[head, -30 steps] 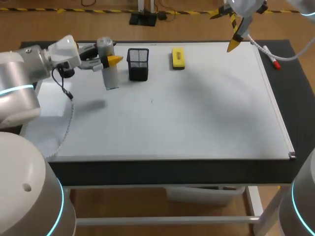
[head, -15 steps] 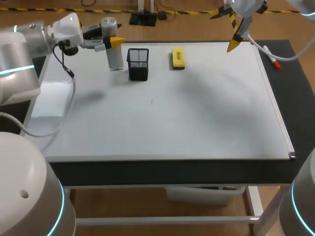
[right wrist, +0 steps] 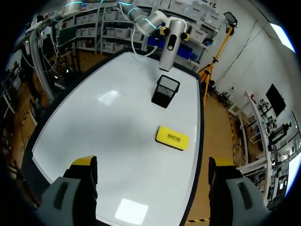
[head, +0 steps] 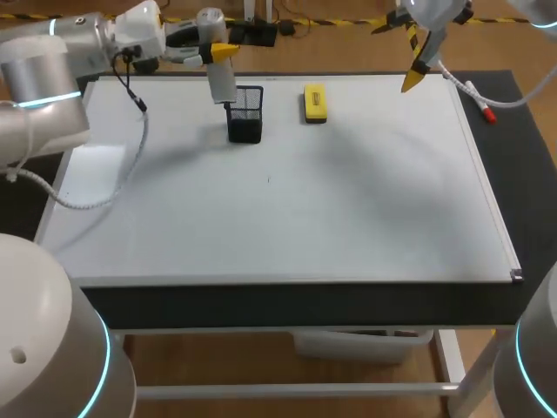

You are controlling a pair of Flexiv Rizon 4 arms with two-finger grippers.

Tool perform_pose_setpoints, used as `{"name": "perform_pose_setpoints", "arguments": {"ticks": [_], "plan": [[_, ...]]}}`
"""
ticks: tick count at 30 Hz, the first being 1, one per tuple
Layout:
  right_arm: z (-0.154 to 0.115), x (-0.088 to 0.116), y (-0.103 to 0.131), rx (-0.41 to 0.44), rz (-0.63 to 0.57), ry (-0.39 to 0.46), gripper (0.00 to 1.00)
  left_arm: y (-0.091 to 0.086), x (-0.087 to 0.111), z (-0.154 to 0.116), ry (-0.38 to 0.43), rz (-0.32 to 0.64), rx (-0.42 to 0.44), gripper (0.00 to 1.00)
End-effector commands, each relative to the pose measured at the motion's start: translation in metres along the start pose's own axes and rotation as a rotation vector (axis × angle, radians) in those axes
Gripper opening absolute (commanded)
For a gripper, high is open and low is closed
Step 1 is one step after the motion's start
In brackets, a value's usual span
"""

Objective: Pick up the inspection probe, press it on each red-marked spot on the whiteboard one by one, put down the probe, pick up the eraser, and wipe off all the red marks.

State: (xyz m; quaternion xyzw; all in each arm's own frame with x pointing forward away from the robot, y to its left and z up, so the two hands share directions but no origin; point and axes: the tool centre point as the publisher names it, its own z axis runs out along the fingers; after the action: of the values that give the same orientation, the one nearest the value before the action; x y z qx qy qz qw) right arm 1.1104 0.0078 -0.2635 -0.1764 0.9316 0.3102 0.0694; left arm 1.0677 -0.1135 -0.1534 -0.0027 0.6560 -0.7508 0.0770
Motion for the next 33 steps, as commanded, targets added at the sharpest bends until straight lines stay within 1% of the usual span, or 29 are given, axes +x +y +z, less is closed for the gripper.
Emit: {"name": "perform_pose_setpoints", "arguments": {"ticks": [1, 5, 8, 9, 20, 25, 33], "plan": [[-0.001, 0.0, 0.0, 0.004, -0.001, 0.003, 1.0, 0.011, -0.015, 0.011, 0.228, -0.009, 0.006, 0.0], [-0.001, 0.0, 0.0, 0.004, -0.001, 0.003, 1.0, 0.015, -0.017, 0.021, 0.271, -0.012, -0.004, 0.0], [-0.001, 0.0, 0.0, 0.004, -0.001, 0.003, 1.0, 0.02, -0.02, 0.025, 0.284, -0.019, -0.001, 0.0], [-0.001, 0.0, 0.0, 0.004, -0.001, 0.003, 1.0, 0.022, -0.021, 0.026, 0.28, -0.014, -0.016, 0.0], [-0.001, 0.0, 0.0, 0.004, -0.001, 0.003, 1.0, 0.034, -0.03, 0.034, 0.298, -0.021, -0.014, 0.0], [-0.001, 0.0, 0.0, 0.004, -0.001, 0.003, 1.0, 0.04, -0.03, 0.036, 0.306, -0.023, -0.01, 0.0], [-0.001, 0.0, 0.0, 0.004, -0.001, 0.003, 1.0, 0.049, -0.027, 0.035, 0.292, -0.034, -0.004, 0.0]]}}
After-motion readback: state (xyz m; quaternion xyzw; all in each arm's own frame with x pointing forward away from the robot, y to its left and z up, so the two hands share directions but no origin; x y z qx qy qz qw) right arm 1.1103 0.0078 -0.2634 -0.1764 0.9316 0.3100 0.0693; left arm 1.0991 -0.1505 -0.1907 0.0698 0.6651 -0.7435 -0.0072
